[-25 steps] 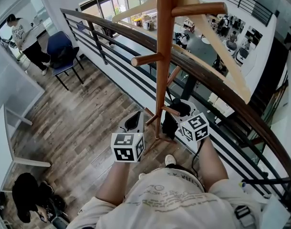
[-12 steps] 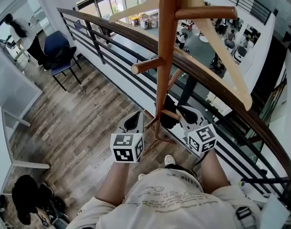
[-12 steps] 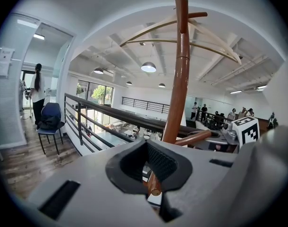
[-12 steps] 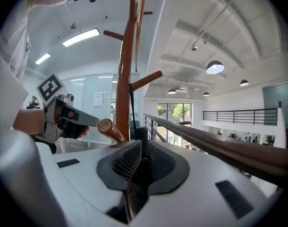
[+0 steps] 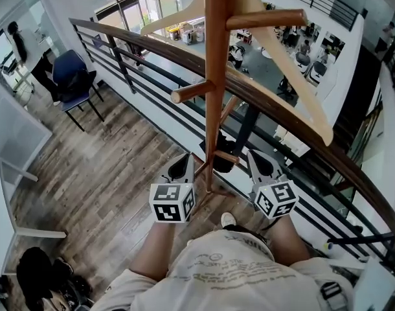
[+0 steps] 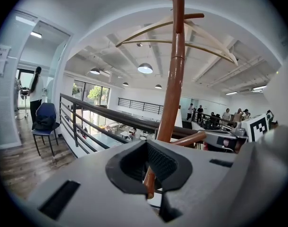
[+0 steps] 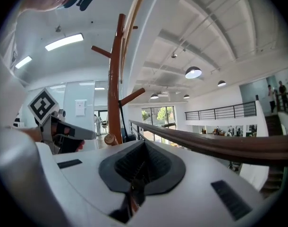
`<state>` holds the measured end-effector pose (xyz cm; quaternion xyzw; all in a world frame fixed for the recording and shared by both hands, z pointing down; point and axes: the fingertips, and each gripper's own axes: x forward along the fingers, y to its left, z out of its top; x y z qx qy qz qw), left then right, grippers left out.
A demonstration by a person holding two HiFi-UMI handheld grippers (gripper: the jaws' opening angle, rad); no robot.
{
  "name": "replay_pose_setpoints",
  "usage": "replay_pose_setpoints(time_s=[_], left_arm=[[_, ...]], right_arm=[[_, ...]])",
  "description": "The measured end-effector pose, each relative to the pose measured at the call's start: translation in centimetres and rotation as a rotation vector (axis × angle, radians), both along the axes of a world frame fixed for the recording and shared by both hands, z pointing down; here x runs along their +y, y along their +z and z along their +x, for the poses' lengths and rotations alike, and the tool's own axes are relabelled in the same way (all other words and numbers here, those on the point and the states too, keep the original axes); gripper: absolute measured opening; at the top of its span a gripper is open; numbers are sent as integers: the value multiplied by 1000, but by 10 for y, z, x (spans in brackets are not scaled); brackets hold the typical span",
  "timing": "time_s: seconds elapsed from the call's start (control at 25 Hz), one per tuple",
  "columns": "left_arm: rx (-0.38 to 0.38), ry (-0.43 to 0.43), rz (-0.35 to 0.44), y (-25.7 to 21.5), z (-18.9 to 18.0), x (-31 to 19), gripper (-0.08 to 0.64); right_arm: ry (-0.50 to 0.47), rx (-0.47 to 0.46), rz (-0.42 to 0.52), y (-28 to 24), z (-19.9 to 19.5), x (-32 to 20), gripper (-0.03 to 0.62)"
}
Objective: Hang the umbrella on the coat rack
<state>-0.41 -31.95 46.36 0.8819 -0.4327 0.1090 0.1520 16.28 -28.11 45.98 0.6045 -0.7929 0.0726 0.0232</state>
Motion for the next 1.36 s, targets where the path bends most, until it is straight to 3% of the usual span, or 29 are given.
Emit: replay_pose_setpoints(time_s=[0.12,0.52,1.36], left_arm=[[-4,21,0,1,5,10,5],[-2,58,9,1,13,29,5],[13,109,29,-7,4,41,5]], right_arm=[[47,-57,-11,2,5,10,0],[81,-74,-36,6,6,32,0],[151,-44,-14,0,-7,51,0]])
